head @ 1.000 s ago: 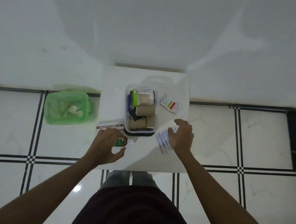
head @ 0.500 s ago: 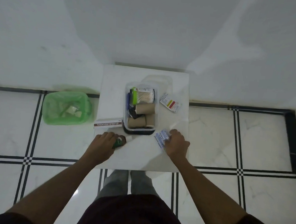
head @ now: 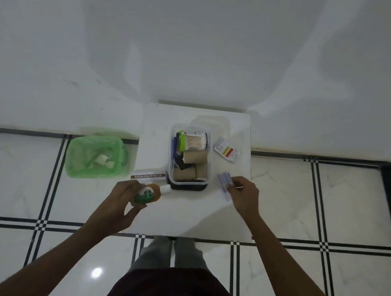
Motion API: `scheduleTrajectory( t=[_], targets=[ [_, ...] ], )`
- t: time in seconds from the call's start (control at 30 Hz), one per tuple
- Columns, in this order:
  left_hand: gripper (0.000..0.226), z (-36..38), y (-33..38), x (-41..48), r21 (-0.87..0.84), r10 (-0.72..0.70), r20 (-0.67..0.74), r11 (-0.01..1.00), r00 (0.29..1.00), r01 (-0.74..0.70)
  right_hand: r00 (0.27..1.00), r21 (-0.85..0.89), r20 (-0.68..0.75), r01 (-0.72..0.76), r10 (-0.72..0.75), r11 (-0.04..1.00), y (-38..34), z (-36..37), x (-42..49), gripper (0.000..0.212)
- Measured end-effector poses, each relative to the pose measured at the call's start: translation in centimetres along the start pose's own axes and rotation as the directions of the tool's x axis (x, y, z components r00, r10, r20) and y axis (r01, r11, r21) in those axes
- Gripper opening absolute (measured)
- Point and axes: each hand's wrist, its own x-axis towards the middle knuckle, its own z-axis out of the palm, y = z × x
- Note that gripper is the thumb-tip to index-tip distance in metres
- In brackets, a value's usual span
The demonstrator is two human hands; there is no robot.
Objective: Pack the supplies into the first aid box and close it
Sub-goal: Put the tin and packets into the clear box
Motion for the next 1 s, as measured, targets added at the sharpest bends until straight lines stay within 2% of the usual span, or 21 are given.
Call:
scheduleTrajectory(
  t=[0.1, 0.2, 0.33, 0.4, 0.5, 0.6, 0.7, 0.77, 0.83, 0.9, 0.93, 1.0],
  targets=[
    [0.049, -0.5, 1.8, 4.4, -0.016, 0.108, -0.039, 0.994, 0.993, -0.109, 0.999, 0.109, -0.033, 0.015, -0.012, 0.994, -1.4, -1.0, 0.2, 0.01],
    [0.048, 0.5, 3.1, 9.1, -0.004, 0.203, 0.02, 0.979, 0.979, -0.202, 0.999, 0.166, -0.033, 0.012, -0.006, 0.986, -2.6, -1.7, 0.6, 0.017],
    [0.052, 2.0, 4.2, 12.6, 0.004, 0.191, 0.181, 0.981, 0.965, -0.195, 0.997, 0.194, -0.061, 0.047, -0.036, 0.98, -4.3, -2.1, 1.4, 0.013],
    [0.052, 2.5, 4.8, 13.0, 0.052, 0.219, 0.242, 0.97, 0.945, -0.238, 0.995, 0.186, -0.071, 0.082, -0.069, 0.979, -4.9, -2.1, 1.8, 0.01],
    [0.042, 2.8, 4.6, 13.7, 0.108, 0.206, 0.289, 0.963, 0.935, -0.246, 0.99, 0.171, -0.072, 0.131, -0.121, 0.976, -5.5, -1.8, 2.6, 0.013],
    [0.026, 3.0, 3.4, 14.7, 0.183, 0.257, 0.302, 0.929, 0.918, -0.32, 0.982, 0.112, -0.017, 0.187, -0.187, 0.976, -6.7, -1.3, 3.1, 0.017],
    [0.038, 3.3, 2.8, 14.4, 0.209, 0.267, 0.322, 0.916, 0.909, -0.343, 0.96, 0.053, 0.109, 0.252, -0.256, 0.966, -8.3, -0.1, 3.3, 0.022],
    [0.031, 3.2, 2.8, 13.4, 0.181, 0.267, 0.214, 0.934, 0.94, -0.307, 0.925, -0.078, 0.244, 0.318, -0.292, 0.945, -8.7, 1.0, 3.4, 0.024],
    [0.02, 3.3, 2.1, 11.8, 0.114, 0.223, -0.011, 0.969, 0.975, -0.22, 0.878, -0.253, 0.362, 0.414, -0.311, 0.874, -8.6, 2.3, 3.3, 0.027],
    [0.023, 3.3, 0.8, 9.8, 0.03, 0.053, -0.154, 0.998, 0.987, -0.049, 0.843, -0.302, 0.407, 0.486, -0.351, 0.82, -8.6, 3.5, 3.0, 0.028],
    [0.028, 3.4, -0.1, 8.9, -0.009, -0.054, -0.164, 0.999, 0.985, 0.053, 0.835, -0.315, 0.428, 0.496, -0.346, 0.809, -8.6, 4.0, 3.0, 0.028],
    [0.042, 3.8, -1.8, 7.1, -0.016, -0.194, -0.049, 0.981, 0.98, 0.194, 0.822, -0.402, 0.491, 0.506, -0.287, 0.763, -8.9, 4.8, 3.1, 0.028]
  ],
)
